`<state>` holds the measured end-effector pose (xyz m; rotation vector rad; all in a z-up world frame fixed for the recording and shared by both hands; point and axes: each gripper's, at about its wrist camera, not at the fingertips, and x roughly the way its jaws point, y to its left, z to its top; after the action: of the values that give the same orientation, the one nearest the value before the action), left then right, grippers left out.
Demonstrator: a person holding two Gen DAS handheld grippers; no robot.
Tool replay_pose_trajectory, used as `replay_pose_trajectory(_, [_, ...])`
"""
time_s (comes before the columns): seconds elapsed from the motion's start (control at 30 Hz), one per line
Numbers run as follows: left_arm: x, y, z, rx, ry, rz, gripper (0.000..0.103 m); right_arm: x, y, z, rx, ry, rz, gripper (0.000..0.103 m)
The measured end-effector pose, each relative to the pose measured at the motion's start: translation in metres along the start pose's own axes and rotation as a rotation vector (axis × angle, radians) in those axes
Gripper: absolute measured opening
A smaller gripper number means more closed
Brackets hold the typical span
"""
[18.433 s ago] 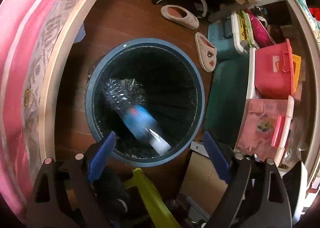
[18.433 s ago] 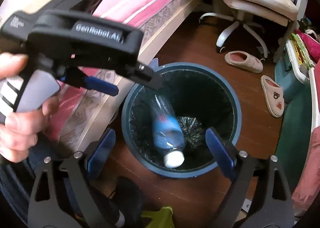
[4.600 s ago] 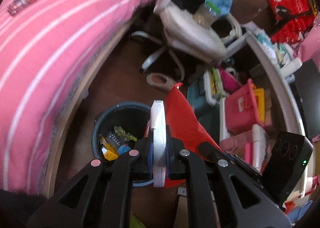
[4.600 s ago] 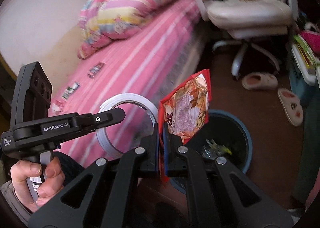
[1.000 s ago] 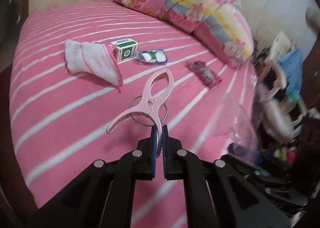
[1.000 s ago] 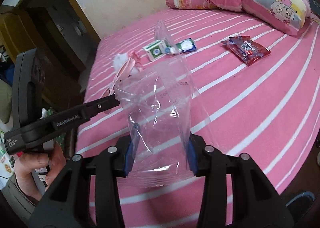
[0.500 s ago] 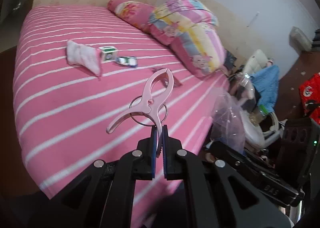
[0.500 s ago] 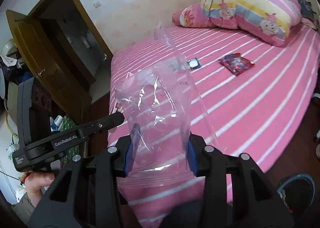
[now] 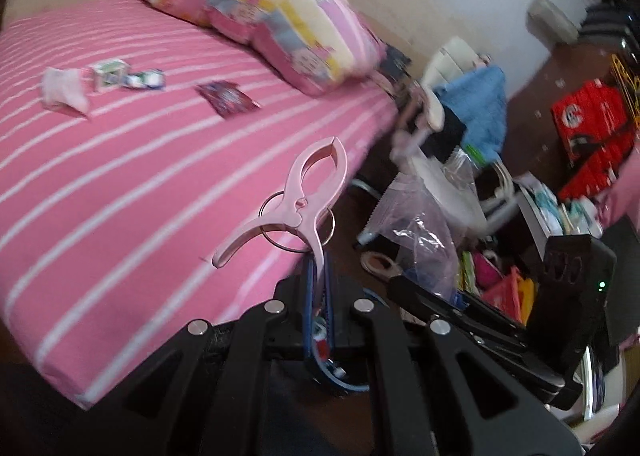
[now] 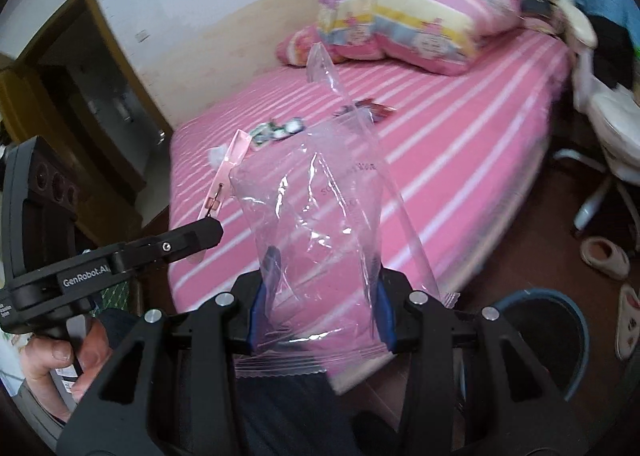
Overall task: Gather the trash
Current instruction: 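Carry the plastic bag and pink clip over the trash bin, then open both tools over the bin to drop bag and clip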
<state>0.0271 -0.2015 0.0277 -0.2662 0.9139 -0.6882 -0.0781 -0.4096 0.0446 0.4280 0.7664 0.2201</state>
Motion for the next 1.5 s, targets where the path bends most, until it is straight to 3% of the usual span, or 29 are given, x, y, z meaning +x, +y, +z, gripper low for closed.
replay_pose_trajectory(0.3, [0.085, -0.060, -0.031, 0.058, 0.222, -0.106, 0.005, -0.030, -0.104, -0.056, 0.154, 0.044, -0.164, 0.043])
replay_pose_trajectory(0.6, [0.192, -0.101, -0.080, 0.108, 0.481, -0.151, 0.005, -0.021, -0.187, -0.102, 0.299, 0.136, -0.273, 0.043])
replay_pose_trajectory(0.87, [0.273, -0.099, -0.117, 0.123, 0.675, -0.160, 0.005, 0.011, -0.238, -0.131, 0.374, 0.256, -0.331, 0.044])
replay_pose_trajectory(1.03, [0.311, -0.098, -0.127, 0.142, 0.740, -0.152, 0.005, 0.029, -0.257, -0.142, 0.407, 0.295, -0.347, 0.044])
replay_pose_trajectory(1.1, [0.323, -0.097, -0.129, 0.149, 0.759, -0.145, 0.006, 0.036, -0.263, -0.145, 0.411, 0.307, -0.361, 0.052])
replay_pose_trajectory(1.13, [0.329, -0.096, -0.130, 0.147, 0.767, -0.138, 0.016, 0.039, -0.265, -0.146, 0.407, 0.314, -0.377, 0.056])
replay_pose_trajectory(1.17, [0.334, -0.096, -0.129, 0.148, 0.773, -0.133, 0.022, 0.041, -0.267, -0.145, 0.394, 0.322, -0.404, 0.068])
replay_pose_trajectory(1.23, [0.337, -0.094, -0.125, 0.167, 0.743, -0.085, 0.066, 0.041, -0.269, -0.144, 0.378, 0.313, -0.445, 0.081])
replay_pose_trajectory(1.3, [0.337, -0.093, -0.119, 0.145, 0.722, -0.093, 0.071, 0.037, -0.270, -0.143, 0.376, 0.303, -0.471, 0.087])
replay_pose_trajectory(1.5, [0.331, -0.088, -0.104, 0.059, 0.686, -0.118, 0.076, 0.020, -0.274, -0.136, 0.414, 0.266, -0.475, 0.088])
